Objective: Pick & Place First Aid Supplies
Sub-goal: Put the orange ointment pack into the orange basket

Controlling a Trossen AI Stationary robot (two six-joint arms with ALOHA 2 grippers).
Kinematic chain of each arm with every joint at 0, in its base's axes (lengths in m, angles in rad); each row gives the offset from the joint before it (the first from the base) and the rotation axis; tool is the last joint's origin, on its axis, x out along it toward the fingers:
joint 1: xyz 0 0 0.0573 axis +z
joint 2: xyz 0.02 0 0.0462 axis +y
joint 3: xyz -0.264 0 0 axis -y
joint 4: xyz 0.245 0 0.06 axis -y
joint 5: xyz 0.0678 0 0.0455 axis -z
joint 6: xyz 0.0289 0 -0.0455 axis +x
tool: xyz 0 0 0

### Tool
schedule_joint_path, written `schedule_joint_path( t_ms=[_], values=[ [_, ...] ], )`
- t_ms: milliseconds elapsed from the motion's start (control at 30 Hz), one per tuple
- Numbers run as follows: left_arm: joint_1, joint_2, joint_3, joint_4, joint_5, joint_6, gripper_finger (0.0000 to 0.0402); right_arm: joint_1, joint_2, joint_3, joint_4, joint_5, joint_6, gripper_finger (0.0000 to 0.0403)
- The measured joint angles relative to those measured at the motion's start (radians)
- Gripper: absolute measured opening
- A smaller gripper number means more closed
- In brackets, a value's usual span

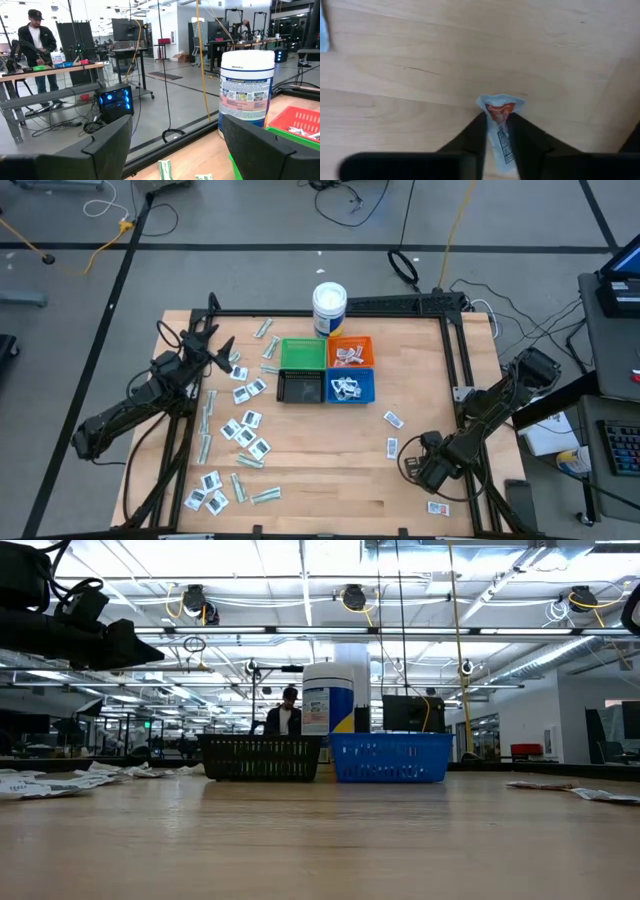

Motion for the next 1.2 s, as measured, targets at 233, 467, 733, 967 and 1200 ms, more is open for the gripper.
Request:
schedule_joint_path(
  t_ms=[233,467,733,967,1200],
  values=[
    [0.000,0.000,0.000,0.000,0.000,0.000,0.0308,-0.013,0.000,0.000,0.013,0.009,-0.051,0.0011],
    [0.000,0.000,0.000,0.000,0.000,0.000,0.0308,-0.098,-0.007,0.068,-0.140,0.016,-0.318,0.0004],
    [0.000,0.000,0.000,0.000,0.000,0.000,0.0308,-0.240,-0.007,0.189,-0.320,0.016,-0.731,0.0002],
    [0.000,0.000,0.000,0.000,0.000,0.000,0.0308,-0.369,-0.007,0.340,-0.464,0.015,-1.166,0.0001],
    [0.000,0.000,0.000,0.000,0.000,0.000,0.0308,-0.487,0.027,0.467,-0.528,0.016,-1.546,0.0001]
  ],
)
